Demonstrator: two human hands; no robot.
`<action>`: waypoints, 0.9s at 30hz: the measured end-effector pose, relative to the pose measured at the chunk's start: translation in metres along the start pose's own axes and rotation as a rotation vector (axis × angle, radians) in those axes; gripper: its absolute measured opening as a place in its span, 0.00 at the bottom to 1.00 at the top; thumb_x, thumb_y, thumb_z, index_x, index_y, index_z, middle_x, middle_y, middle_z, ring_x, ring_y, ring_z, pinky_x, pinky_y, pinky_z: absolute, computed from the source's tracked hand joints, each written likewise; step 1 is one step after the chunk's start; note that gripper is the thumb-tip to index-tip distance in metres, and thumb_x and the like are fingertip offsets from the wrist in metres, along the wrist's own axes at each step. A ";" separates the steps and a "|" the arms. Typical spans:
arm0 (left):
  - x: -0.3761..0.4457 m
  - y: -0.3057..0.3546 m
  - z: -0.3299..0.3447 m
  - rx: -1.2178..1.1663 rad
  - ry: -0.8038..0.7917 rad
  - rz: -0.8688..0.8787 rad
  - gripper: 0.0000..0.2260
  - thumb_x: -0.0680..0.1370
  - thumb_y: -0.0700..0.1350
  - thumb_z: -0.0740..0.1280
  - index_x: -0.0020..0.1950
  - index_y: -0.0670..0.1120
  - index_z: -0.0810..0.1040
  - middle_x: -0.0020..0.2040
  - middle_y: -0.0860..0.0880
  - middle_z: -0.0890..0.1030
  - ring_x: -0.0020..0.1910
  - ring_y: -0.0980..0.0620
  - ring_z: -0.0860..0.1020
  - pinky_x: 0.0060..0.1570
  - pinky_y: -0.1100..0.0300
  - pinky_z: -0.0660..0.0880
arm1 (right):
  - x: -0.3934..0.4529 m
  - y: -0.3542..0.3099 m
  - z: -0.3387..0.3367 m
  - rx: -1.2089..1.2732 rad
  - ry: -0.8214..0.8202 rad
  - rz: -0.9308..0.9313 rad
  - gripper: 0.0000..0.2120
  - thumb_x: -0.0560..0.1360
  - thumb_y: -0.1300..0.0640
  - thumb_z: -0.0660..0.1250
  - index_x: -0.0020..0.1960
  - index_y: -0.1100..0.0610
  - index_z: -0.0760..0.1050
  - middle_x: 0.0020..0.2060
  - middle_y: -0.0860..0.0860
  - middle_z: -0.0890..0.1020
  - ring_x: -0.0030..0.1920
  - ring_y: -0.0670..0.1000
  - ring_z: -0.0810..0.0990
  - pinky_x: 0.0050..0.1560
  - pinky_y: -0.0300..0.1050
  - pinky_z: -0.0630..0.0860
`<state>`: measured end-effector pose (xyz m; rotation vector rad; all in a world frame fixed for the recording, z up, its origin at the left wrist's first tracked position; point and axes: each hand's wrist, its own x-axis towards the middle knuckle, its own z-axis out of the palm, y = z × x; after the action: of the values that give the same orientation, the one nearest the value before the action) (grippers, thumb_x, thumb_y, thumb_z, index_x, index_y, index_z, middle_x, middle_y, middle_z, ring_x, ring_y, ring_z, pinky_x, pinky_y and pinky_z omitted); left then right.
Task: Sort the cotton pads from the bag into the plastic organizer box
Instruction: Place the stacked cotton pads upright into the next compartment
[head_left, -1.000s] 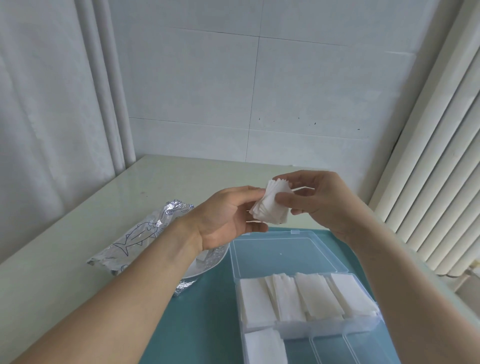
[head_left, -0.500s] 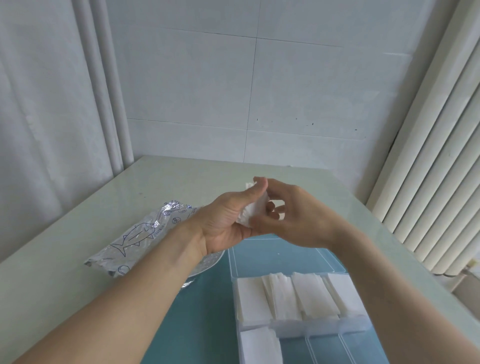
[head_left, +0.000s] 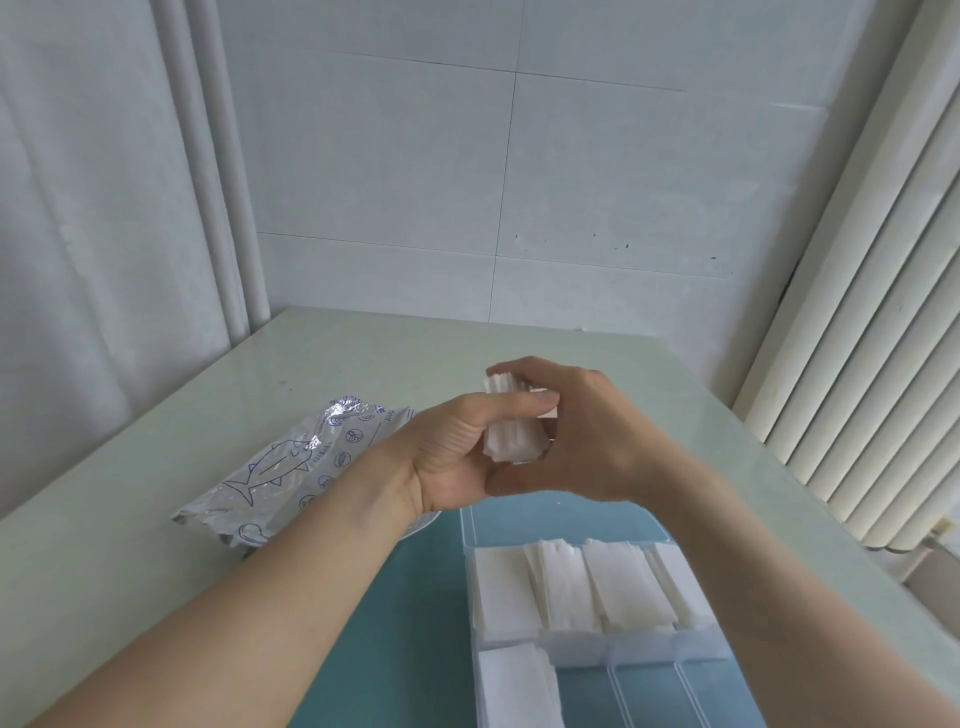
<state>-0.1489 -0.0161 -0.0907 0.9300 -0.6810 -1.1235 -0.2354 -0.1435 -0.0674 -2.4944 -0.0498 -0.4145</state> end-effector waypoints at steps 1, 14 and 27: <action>0.001 -0.001 -0.001 -0.022 -0.005 0.007 0.05 0.75 0.42 0.67 0.45 0.47 0.83 0.43 0.47 0.82 0.43 0.50 0.81 0.46 0.57 0.77 | 0.000 0.000 0.000 0.011 0.026 -0.012 0.37 0.58 0.53 0.86 0.65 0.48 0.76 0.49 0.42 0.83 0.46 0.45 0.84 0.46 0.49 0.83; -0.003 -0.002 -0.009 0.150 -0.193 -0.097 0.26 0.66 0.54 0.80 0.57 0.41 0.81 0.53 0.41 0.81 0.57 0.39 0.80 0.61 0.44 0.76 | -0.001 -0.005 -0.005 -0.231 0.015 -0.027 0.42 0.59 0.42 0.83 0.70 0.47 0.73 0.70 0.42 0.72 0.66 0.42 0.72 0.60 0.33 0.67; -0.004 0.001 -0.010 0.017 -0.137 -0.069 0.30 0.66 0.49 0.81 0.63 0.42 0.75 0.53 0.41 0.80 0.53 0.43 0.81 0.55 0.41 0.79 | -0.002 -0.007 -0.001 -0.114 -0.060 -0.058 0.32 0.60 0.44 0.78 0.62 0.46 0.76 0.50 0.44 0.84 0.48 0.49 0.84 0.48 0.52 0.82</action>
<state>-0.1415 -0.0093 -0.0950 0.9020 -0.7754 -1.2526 -0.2384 -0.1380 -0.0635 -2.6231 -0.1253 -0.3761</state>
